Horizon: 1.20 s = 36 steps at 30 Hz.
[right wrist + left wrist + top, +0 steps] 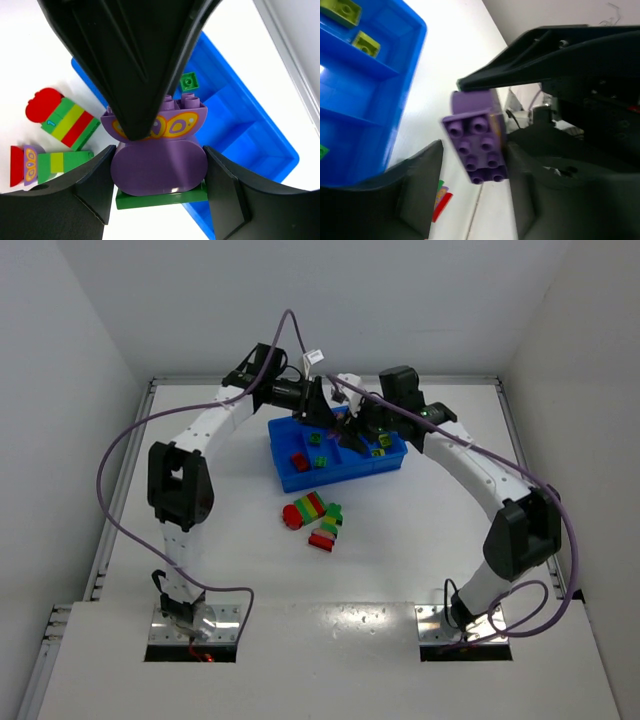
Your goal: Sort the legos into containers by color
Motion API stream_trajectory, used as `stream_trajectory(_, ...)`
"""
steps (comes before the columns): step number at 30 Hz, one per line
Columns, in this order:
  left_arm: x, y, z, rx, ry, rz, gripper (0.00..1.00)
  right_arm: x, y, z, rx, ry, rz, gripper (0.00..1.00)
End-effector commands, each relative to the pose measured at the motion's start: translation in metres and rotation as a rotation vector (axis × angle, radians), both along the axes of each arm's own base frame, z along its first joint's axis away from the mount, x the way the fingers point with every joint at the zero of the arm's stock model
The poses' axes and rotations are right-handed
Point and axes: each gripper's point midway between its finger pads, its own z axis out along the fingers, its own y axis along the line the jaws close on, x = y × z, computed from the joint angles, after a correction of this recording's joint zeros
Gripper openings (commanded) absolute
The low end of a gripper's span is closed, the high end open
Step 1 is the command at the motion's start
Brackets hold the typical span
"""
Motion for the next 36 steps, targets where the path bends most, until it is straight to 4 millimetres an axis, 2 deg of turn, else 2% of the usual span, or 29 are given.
stream_trajectory(1, -0.004, -0.006, 0.002, -0.018, -0.021, -0.052, 0.45, 0.017, 0.005, 0.029, 0.007, -0.117, -0.003, 0.0)
stream_trajectory(3, -0.007, -0.006, 0.003, -0.031, -0.025, -0.069, 0.22, 0.017, 0.004, 0.025, -0.002, -0.111, -0.011, 0.0)
stream_trajectory(4, -0.006, -0.007, 0.006, -0.034, -0.034, -0.07, 0.17, 0.016, 0.001, 0.017, -0.019, -0.105, -0.014, 0.0)
stream_trajectory(7, 0.001, -0.005, 0.014, -0.055, -0.053, -0.075, 0.01, 0.01, -0.011, 0.012, -0.049, -0.119, -0.045, 0.0)
stream_trajectory(8, 0.005, -0.007, 0.014, -0.057, -0.059, -0.075, 0.0, 0.009, -0.013, 0.01, -0.053, -0.124, -0.053, 0.0)
stream_trajectory(9, 0.011, -0.009, 0.032, -0.076, -0.123, -0.076, 0.0, 0.003, -0.016, -0.001, -0.065, -0.101, -0.052, 0.0)
stream_trajectory(12, 0.034, -0.015, 0.053, -0.099, -0.219, -0.047, 0.0, -0.001, -0.036, -0.002, -0.086, -0.108, -0.103, 0.0)
stream_trajectory(13, 0.044, -0.017, 0.051, -0.087, -0.232, -0.018, 0.0, -0.009, -0.041, -0.013, -0.106, -0.084, -0.11, 0.0)
stream_trajectory(15, 0.059, -0.018, 0.068, -0.089, -0.313, 0.018, 0.0, -0.015, -0.051, -0.015, -0.117, -0.079, -0.129, 0.0)
stream_trajectory(16, 0.069, -0.017, 0.068, -0.065, -0.335, 0.063, 0.0, -0.017, -0.055, -0.01, -0.119, -0.095, -0.141, 0.0)
stream_trajectory(19, 0.091, -0.016, 0.075, -0.002, -0.456, 0.145, 0.0, -0.022, -0.071, -0.015, -0.136, -0.072, -0.184, 0.0)
stream_trajectory(20, 0.106, -0.013, 0.067, 0.066, -0.488, 0.217, 0.0, -0.022, -0.072, -0.01, -0.129, -0.077, -0.199, 0.0)
stream_trajectory(22, 0.112, -0.014, 0.065, 0.165, -0.597, 0.239, 0.0, -0.021, -0.076, -0.01, -0.121, -0.067, -0.218, 0.0)
stream_trajectory(23, 0.123, -0.005, 0.064, 0.258, -0.651, 0.314, 0.0, -0.023, -0.078, -0.009, -0.119, -0.059, -0.233, 0.0)
stream_trajectory(24, 0.125, -0.004, 0.063, 0.297, -0.694, 0.322, 0.0, -0.022, -0.081, -0.009, -0.112, -0.051, -0.249, 0.0)
stream_trajectory(25, 0.121, -0.009, 0.054, 0.348, -0.711, 0.314, 0.0, -0.022, -0.081, -0.009, -0.112, -0.051, -0.249, 0.0)
stream_trajectory(27, 0.13, 0.006, 0.048, 0.471, -0.775, 0.355, 0.0, -0.022, -0.086, -0.011, -0.104, -0.026, -0.284, 0.0)
stream_trajectory(28, 0.12, -0.001, 0.037, 0.524, -0.787, 0.314, 0.0, -0.021, -0.085, -0.007, -0.091, -0.027, -0.292, 0.0)
stream_trajectory(30, 0.12, 0.006, 0.03, 0.595, -0.797, 0.318, 0.0, -0.016, -0.092, -0.002, -0.056, -0.006, -0.345, 0.0)
stream_trajectory(36, 0.099, -0.004, -0.025, 0.677, -0.704, 0.208, 0.0, -0.008, -0.105, -0.007, 0.026, 0.074, -0.475, 0.0)
